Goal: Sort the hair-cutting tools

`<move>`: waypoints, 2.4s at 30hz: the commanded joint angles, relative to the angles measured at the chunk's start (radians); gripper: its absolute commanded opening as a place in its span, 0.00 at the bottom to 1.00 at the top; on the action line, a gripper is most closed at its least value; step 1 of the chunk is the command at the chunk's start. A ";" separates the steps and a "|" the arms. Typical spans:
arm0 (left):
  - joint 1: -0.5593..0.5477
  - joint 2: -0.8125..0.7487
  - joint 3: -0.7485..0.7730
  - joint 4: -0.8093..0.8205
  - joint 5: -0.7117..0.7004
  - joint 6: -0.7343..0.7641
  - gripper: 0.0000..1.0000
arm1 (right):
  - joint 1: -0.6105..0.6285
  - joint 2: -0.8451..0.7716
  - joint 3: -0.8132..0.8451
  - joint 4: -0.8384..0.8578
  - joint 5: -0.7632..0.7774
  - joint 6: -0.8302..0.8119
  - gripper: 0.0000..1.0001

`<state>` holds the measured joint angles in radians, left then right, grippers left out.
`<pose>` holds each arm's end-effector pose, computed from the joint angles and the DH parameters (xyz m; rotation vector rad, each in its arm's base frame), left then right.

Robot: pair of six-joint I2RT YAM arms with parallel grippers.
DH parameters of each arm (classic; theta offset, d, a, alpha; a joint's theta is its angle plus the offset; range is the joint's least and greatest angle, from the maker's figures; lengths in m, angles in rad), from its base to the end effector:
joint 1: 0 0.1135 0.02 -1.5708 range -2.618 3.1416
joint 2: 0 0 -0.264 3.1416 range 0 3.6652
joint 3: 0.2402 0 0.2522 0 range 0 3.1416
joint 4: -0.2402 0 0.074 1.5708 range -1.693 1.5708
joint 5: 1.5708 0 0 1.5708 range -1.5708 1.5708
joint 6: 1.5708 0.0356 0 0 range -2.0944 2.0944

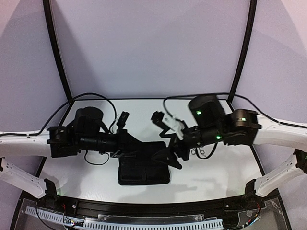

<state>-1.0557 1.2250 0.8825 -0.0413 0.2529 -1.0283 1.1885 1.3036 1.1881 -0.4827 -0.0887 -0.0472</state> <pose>0.1312 -0.2498 0.2955 0.2299 2.3088 -1.4948 0.1056 0.2712 0.3379 -1.3548 1.8148 0.7311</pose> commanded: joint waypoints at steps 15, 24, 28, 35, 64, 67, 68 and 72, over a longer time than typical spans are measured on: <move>0.002 -0.396 -0.271 0.349 -0.156 0.155 0.01 | -0.260 -0.325 -0.403 0.512 -0.435 0.910 0.97; 0.002 -0.382 -0.257 0.368 -0.131 0.162 0.01 | -0.259 -0.222 -0.461 0.876 -0.480 1.056 0.82; 0.002 -0.378 -0.256 0.377 -0.156 0.162 0.01 | -0.259 -0.188 -0.434 0.922 -0.515 1.069 0.77; 0.002 -0.364 -0.255 0.391 -0.179 0.161 0.01 | -0.258 -0.166 -0.415 0.975 -0.551 1.086 0.65; 0.002 -0.359 -0.122 -0.240 -0.425 0.038 0.98 | -0.268 -0.346 -0.366 0.358 -0.325 0.902 0.00; 0.006 -0.349 -0.101 -0.524 -0.512 -0.061 0.99 | -0.301 -0.392 -0.403 0.202 -0.306 0.909 0.00; 0.012 -0.337 -0.110 -0.569 -0.505 -0.090 0.99 | -0.315 -0.408 -0.429 0.164 -0.316 0.920 0.00; 0.066 -0.271 -0.183 -0.606 -0.409 -0.147 0.99 | -0.386 -0.454 -0.511 0.116 -0.375 0.937 0.00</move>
<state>-1.0332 0.8963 0.7574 -0.4159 -0.1738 -1.0745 0.8589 0.8798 0.7491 -0.2065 -0.4442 0.8912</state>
